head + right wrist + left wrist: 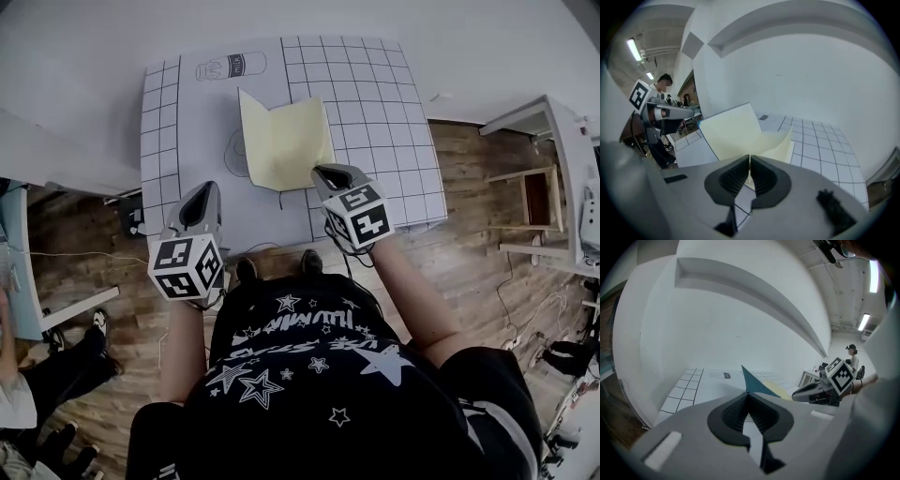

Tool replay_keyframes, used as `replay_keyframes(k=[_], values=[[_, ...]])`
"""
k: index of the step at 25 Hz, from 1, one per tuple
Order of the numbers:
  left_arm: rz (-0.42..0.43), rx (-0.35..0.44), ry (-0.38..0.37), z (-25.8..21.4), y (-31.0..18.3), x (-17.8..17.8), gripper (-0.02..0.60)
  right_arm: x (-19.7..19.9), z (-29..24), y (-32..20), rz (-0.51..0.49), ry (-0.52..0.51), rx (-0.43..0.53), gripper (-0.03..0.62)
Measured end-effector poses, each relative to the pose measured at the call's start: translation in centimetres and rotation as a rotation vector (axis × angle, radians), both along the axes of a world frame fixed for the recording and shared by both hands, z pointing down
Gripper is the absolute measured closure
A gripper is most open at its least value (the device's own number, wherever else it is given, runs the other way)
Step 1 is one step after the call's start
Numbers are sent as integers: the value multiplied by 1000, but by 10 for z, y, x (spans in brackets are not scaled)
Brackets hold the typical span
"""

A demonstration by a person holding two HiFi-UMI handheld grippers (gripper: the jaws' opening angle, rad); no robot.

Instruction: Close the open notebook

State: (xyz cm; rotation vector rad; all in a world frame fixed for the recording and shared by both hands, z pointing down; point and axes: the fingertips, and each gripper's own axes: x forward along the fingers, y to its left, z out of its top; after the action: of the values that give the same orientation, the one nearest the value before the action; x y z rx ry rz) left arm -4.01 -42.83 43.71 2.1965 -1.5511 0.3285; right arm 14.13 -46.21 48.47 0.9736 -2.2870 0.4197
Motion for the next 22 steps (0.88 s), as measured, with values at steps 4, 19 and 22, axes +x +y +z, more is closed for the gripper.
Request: replay_keyframes(k=[4,19,22], values=[[-9,-4,-10,1,-3,13,572,31,30,-7,64,-12,-94,574],[-16,-9,-22,2,-3,59,572,74,11,-28,147,-232,-20,572],[-20,0,-23,-1,-2,66,572,59,-23,-28,48,-289,89,574]])
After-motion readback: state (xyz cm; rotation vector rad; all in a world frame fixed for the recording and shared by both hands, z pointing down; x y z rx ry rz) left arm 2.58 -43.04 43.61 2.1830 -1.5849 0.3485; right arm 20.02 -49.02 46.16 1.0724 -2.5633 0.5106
